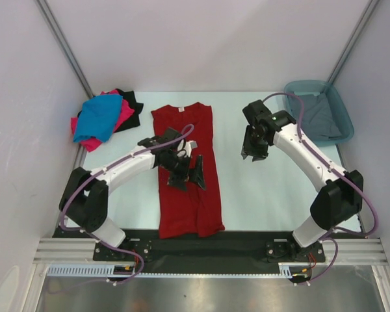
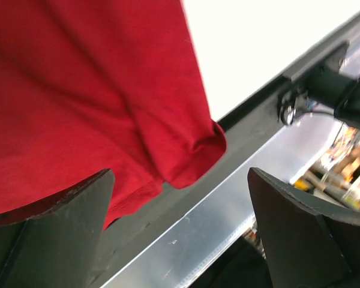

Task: Fold and stack the t-shirts
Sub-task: Fold the tshirt

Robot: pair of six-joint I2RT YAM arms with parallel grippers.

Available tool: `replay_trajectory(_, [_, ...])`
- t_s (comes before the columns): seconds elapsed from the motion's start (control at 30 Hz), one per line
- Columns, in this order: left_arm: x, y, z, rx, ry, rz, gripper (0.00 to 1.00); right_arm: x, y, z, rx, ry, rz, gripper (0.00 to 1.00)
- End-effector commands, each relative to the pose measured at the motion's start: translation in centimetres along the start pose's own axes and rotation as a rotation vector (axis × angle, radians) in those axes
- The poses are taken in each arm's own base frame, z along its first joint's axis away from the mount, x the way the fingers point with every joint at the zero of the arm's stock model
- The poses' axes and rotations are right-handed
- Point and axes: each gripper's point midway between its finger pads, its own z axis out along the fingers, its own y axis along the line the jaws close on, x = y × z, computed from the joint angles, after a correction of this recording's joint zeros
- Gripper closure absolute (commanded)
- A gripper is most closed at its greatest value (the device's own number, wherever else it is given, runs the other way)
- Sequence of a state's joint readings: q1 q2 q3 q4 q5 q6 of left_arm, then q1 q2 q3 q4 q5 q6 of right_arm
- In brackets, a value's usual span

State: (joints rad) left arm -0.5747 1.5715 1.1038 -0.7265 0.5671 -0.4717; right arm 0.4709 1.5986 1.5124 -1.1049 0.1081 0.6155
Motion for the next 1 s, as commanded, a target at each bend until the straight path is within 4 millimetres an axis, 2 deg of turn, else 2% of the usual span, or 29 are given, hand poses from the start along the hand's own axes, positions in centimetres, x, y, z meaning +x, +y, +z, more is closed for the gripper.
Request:
replay_trajectory(0.0, [2.3, -2.2, 1.2, 0.059, 0.057, 0.040, 0.00, 0.1, 0.2, -1.5, -0.087, -0.058, -0.051, 0.58])
replay_trajectory(0.1, [4.2, -1.1, 2.4, 0.019, 0.058, 0.022, 0.02, 0.7, -0.5, -1.2, -0.093, -0.055, -0.070, 0.58])
replay_trajectory(0.13, [4.4, -1.1, 2.6, 0.015, 0.046, 0.017, 0.10, 0.8, -0.8, -1.5, -0.100, -0.061, -0.071, 0.59])
replay_trajectory(0.17, [4.1, -1.3, 2.7, 0.022, 0.011, 0.010, 0.12, 1.1, -0.9, -1.5, -0.110, -0.055, -0.080, 0.59])
replay_trajectory(0.27, [5.0, -0.7, 3.1, 0.002, -0.014, 0.006, 0.08, 1.8, -1.6, -1.3, -0.115, -0.054, -0.101, 0.59])
replay_trajectory(0.4, [6.0, 1.3, 4.4, -0.074, -0.015, 0.026, 0.12, 2.9, -2.7, -0.7, -0.104, -0.022, -0.102, 0.59])
replay_trajectory(0.57, [5.2, 0.6, 5.7, -0.055, -0.044, 0.036, 0.26, 3.8, -2.6, -0.4, -0.130, 0.005, -0.104, 0.59])
replay_trajectory(0.63, [4.6, 0.0, 6.0, -0.055, -0.044, 0.051, 0.36, 3.9, -2.6, -0.2, -0.131, 0.010, -0.100, 0.59])
replay_trajectory(0.67, [4.8, 0.5, 6.5, -0.080, -0.020, 0.044, 0.37, 4.0, -2.4, -0.1, -0.136, 0.015, -0.097, 0.59])
replay_trajectory(0.7, [4.3, -0.2, 6.5, -0.076, -0.023, 0.063, 0.38, 4.1, -2.3, 0.1, -0.143, 0.018, -0.094, 0.59])
replay_trajectory(0.9, [3.8, -0.5, 7.6, -0.093, 0.006, 0.090, 0.39, 4.0, -1.9, 0.3, -0.153, 0.025, -0.079, 0.59])
replay_trajectory(0.97, [3.7, -0.4, 7.8, -0.097, 0.012, 0.094, 0.45, 4.0, -1.9, 0.4, -0.152, 0.027, -0.081, 0.59])
